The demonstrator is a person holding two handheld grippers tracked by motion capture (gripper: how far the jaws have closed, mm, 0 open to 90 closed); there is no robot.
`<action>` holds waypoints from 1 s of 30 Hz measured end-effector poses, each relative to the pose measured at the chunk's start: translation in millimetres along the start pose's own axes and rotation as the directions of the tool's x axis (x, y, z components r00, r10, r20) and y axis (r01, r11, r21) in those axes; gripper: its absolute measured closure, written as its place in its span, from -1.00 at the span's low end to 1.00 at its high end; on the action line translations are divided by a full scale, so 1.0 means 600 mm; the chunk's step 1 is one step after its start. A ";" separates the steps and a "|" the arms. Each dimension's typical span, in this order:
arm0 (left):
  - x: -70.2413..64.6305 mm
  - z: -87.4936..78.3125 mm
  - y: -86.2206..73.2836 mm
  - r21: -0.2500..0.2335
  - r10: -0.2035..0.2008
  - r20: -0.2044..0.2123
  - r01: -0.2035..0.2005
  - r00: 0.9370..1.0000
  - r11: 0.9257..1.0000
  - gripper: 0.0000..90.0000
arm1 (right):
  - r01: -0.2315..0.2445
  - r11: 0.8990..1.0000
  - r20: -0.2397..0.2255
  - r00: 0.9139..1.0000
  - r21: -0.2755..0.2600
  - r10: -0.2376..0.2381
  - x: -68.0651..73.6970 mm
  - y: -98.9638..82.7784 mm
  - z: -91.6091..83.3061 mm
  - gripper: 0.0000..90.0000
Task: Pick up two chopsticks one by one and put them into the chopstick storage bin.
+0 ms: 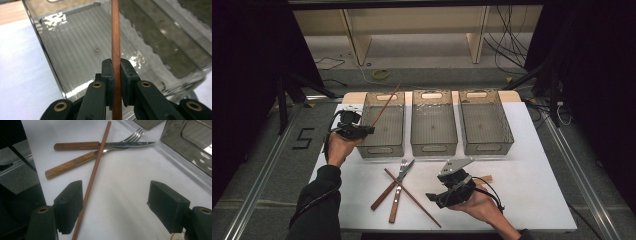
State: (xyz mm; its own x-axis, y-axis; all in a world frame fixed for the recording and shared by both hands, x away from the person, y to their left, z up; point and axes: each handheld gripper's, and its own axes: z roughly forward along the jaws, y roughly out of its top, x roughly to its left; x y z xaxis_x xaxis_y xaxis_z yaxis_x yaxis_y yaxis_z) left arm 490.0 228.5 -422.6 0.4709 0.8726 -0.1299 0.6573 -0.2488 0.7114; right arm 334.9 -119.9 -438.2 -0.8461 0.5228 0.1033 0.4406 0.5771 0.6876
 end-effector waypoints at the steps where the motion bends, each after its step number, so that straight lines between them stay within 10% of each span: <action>1: 0.002 0.002 -0.001 0.001 -0.007 -0.001 0.007 1.000 1.000 0.83 | 0.005 1.000 -0.002 1.000 0.003 -0.005 0.000 0.000 0.000 -0.35; 18: 0.010 0.024 -0.009 0.050 -0.082 -0.033 0.083 0.996 0.995 0.78 | 0.006 1.000 -0.011 1.000 0.010 -0.006 0.000 -0.001 0.002 -0.35; 30: -0.023 -0.025 -0.013 -0.039 -0.043 0.090 0.047 0.995 0.998 -0.23 | -0.006 1.000 -0.012 1.000 0.014 0.006 0.001 0.002 0.004 -0.35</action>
State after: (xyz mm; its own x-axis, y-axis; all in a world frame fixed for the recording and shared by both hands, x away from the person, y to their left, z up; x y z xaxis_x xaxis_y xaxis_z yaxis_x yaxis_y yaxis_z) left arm 469.6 224.6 -416.2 0.4929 0.8412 -0.2221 0.6553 -0.1910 0.7308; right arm 335.5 -117.4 -439.4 -0.8470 0.5188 0.1162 0.4497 0.5825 0.6771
